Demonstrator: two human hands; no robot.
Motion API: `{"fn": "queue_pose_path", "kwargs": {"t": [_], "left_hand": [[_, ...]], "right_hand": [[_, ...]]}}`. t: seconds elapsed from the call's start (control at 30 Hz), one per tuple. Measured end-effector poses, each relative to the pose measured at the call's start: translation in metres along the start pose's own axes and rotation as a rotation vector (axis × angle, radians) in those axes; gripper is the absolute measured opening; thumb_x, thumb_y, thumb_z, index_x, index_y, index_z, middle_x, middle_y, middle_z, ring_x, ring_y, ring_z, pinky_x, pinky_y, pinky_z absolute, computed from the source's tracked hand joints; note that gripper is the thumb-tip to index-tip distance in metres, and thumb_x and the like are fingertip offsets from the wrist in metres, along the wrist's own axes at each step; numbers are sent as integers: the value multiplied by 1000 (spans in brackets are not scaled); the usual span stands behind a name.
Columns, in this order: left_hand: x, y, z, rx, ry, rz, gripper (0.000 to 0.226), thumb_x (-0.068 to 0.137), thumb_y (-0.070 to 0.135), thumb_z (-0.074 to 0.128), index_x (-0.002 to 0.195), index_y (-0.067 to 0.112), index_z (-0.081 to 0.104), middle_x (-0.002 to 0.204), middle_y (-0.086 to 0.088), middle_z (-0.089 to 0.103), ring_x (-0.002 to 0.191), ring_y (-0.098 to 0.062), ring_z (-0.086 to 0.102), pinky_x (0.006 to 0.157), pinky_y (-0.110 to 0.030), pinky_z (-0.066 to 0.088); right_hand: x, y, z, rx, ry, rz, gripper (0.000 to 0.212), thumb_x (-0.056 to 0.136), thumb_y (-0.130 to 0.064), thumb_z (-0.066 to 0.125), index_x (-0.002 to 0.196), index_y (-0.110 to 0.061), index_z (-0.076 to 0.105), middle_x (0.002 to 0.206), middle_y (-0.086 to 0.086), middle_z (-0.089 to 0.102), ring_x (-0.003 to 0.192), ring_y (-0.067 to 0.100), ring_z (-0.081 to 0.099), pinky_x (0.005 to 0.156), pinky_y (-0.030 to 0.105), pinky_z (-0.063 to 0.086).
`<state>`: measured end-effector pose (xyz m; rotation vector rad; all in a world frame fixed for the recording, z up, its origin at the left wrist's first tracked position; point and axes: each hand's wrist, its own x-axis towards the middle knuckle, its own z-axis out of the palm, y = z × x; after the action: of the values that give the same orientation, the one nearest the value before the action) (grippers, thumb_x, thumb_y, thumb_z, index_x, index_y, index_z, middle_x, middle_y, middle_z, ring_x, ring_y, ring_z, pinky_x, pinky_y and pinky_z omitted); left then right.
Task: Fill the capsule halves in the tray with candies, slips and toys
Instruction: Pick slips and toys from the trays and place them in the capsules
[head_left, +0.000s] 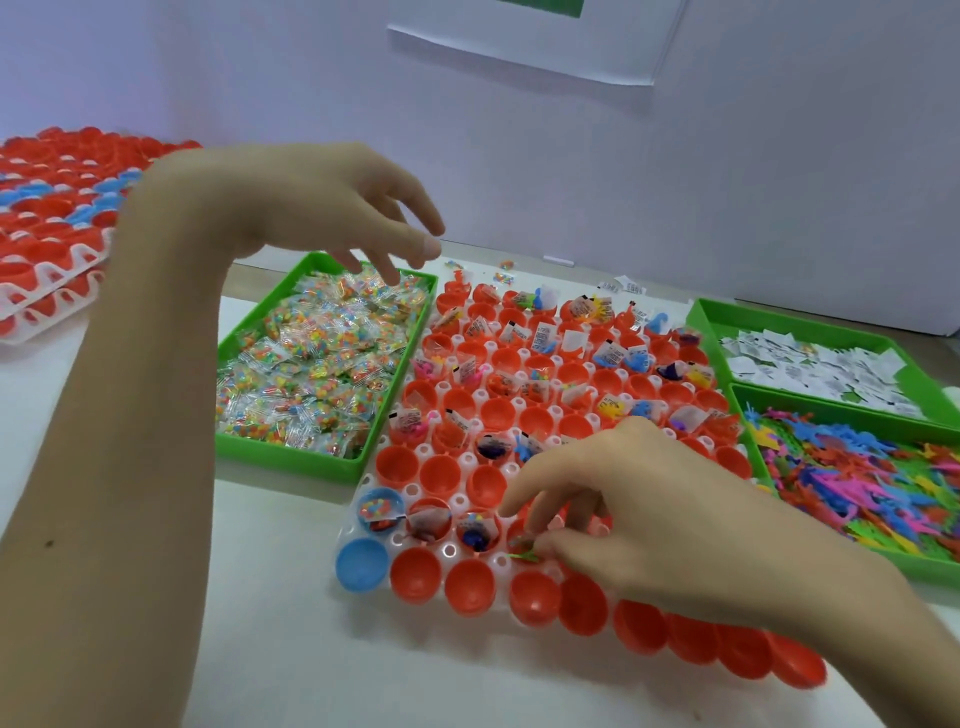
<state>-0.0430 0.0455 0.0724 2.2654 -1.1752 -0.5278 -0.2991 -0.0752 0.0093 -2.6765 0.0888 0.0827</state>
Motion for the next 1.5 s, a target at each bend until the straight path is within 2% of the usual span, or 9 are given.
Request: {"fn": "queue_pose_path", "kwargs": {"t": [0.23,0.47,0.73,0.87,1.03,1.13,1.2,1.33,1.5], "left_hand": [[11,-29,-1,46,-27,-90,29,89,28,74,117,25,68,106,2,75,95,-15,72,82,-34,55],[30,-59,16,43,-10,-235,42,84,15,81,123,20,66,102,1,75,83,-13,71,69,-29,55],[50,-66,41,111,43,-242,21,79,22,86,94,25,73,94,1,69,67,-16,64,54,-25,44],[54,-69,43,105,104,-257,16,76,14,87,82,22,75,83,-6,72,66,-22,65,52,-26,44],[58,-72,45,125,141,-282,16,70,12,91,70,19,76,72,-5,72,68,-24,66,56,-26,42],[59,-74,45,113,160,-296,21,68,13,92,57,18,76,60,-1,72,66,-26,65,58,-28,43],[60,-77,45,111,189,-306,26,68,15,92,50,18,74,54,1,69,63,-25,62,58,-30,43],[62,-81,44,91,227,-299,21,71,14,91,56,19,76,59,-2,72,66,-27,67,60,-31,46],[62,-81,46,65,208,-271,23,73,11,89,85,23,73,74,-7,74,65,-32,69,60,-32,50]], "right_hand": [[-2,0,-21,32,80,-14,20,87,-20,72,98,-37,75,85,-24,72,82,-4,67,75,17,53],[0,42,-82,289,472,-47,11,77,-39,73,87,-36,77,77,-9,77,65,8,71,62,13,54],[-16,165,-121,299,826,282,15,92,-16,68,89,-27,77,76,-1,75,58,10,63,56,18,51],[-18,220,-107,274,834,582,12,91,-17,70,86,-25,76,75,-8,74,61,5,64,64,29,46],[-12,252,-73,114,498,776,29,89,-17,74,117,-15,71,123,8,67,103,22,62,91,33,44],[-10,249,-72,77,501,764,11,86,-16,77,87,-26,72,105,3,69,94,18,58,83,30,40],[-11,249,-73,93,510,759,22,84,-12,77,73,-30,68,92,-2,68,90,16,59,80,30,41],[-17,246,-76,146,628,749,23,81,-5,78,74,-26,72,85,-5,68,82,9,59,76,26,42],[-17,243,-80,274,810,703,17,77,-8,83,75,-22,74,79,-5,72,77,8,67,58,19,43]]}}
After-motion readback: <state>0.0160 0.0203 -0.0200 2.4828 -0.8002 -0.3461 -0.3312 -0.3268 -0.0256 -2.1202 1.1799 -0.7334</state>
